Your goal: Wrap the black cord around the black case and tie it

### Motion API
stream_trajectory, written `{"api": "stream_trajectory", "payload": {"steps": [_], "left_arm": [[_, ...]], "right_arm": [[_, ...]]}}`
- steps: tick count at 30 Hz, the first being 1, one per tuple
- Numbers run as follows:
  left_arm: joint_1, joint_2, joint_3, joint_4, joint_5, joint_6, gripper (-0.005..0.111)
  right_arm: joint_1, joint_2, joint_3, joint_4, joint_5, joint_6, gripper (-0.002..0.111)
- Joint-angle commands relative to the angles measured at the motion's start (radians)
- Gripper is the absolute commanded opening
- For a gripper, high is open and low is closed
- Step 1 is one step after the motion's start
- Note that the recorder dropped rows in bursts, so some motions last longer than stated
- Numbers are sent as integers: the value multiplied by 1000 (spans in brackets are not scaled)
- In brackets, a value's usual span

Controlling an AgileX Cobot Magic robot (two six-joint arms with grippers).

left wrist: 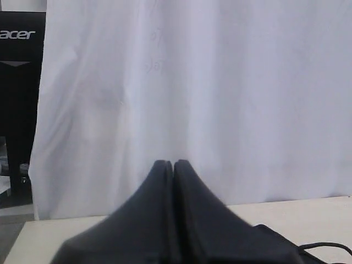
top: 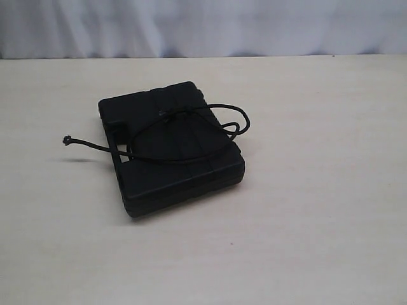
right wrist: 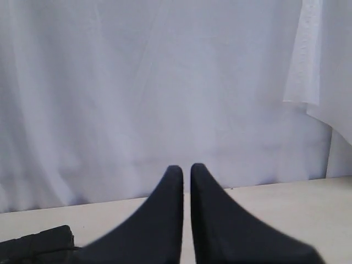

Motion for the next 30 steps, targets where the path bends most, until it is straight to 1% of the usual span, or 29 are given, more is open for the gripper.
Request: {"api": "stream_trajectory", "payload": {"steps": [1,3,4,6,8,10,12,15,20,21,22,24,25,27,30], "left_arm": [[4,-7,1,-34,34,-6,0],[4,-7,1,-89,62,-6,0],[4,-7,1,-153,70,-13,0],[4,-7,1,-279,68,-13,0],[4,-7,5,-313,68,-13,0],[4,-7,31,-296,19,0,0],[4,-7,81,-258,-30,7,0],[4,-7,181,-199,-127,7,0],[4,-7,370,-125,-251,7,0],[4,-7,375,-106,-274,7,0],[4,-7,375,-80,-203,9,0],[4,-7,375,-49,-206,6,0],[4,-7,375,-49,-206,6,0],[4,-7,375,-51,-206,4,0],[4,-7,375,-49,-197,2,0]], "right_arm": [[17,-5,-8,4,14,5,4],[18,-5,-8,-13,3,5,4],[18,-5,-8,-8,-4,5,4],[18,-5,-8,42,-13,5,4],[18,-5,-4,132,-19,5,4],[18,-5,5,156,-27,5,4],[18,-5,35,136,-83,2,4],[18,-5,131,58,-210,2,4],[18,-5,312,41,-358,1,4],[18,-5,351,31,-381,-3,4],[18,-5,390,24,-405,-6,4],[18,-5,410,27,-462,-11,4],[18,-5,410,56,-390,-11,4],[18,-5,410,61,-383,-11,4],[18,-5,410,19,-304,-18,4]]}}
